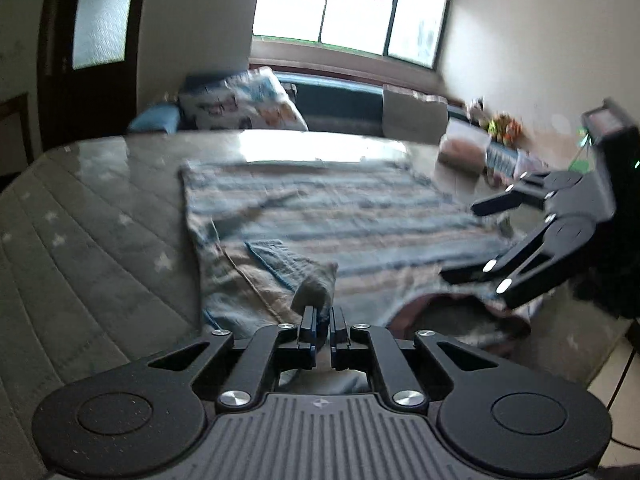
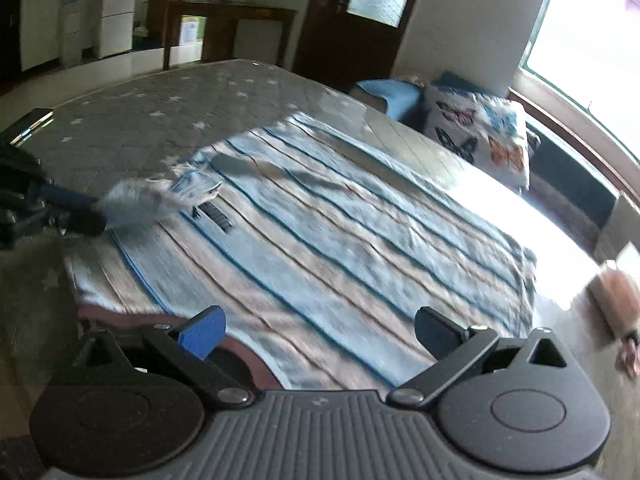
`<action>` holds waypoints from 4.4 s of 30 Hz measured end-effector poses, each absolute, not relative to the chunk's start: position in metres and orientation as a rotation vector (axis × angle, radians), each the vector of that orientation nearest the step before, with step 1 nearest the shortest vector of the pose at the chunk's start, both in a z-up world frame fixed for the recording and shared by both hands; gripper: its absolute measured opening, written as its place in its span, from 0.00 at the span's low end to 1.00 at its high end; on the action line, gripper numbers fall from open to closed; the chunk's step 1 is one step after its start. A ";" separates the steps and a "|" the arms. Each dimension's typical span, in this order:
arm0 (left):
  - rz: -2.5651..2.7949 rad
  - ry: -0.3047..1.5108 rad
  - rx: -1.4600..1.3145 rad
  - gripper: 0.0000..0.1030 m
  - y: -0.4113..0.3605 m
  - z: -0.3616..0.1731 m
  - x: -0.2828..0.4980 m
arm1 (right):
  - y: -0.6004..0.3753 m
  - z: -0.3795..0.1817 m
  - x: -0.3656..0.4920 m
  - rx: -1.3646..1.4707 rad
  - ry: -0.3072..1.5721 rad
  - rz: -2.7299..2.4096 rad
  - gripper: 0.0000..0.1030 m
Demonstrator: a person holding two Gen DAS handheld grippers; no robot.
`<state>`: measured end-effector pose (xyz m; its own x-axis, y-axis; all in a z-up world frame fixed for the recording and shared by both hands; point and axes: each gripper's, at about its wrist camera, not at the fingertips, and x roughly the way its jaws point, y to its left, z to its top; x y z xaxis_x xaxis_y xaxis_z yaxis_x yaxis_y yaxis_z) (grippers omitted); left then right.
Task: Fold clothes
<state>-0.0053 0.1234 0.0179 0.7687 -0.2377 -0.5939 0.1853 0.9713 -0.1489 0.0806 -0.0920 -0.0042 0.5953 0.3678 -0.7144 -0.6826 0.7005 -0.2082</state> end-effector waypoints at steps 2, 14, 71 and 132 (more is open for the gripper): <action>-0.249 0.679 -0.075 0.10 0.123 0.017 -0.007 | -0.104 -0.006 0.080 -0.476 0.710 0.628 0.99; -0.131 0.637 -0.088 0.40 0.146 0.039 0.033 | -0.195 -0.004 0.088 -0.270 0.745 0.461 0.99; -0.254 0.667 0.047 0.60 0.015 0.041 0.066 | -0.368 -0.040 0.092 0.110 0.775 0.168 0.32; -0.552 0.633 0.157 0.30 -0.083 0.024 0.077 | -0.259 -0.009 0.152 0.028 0.787 0.527 0.20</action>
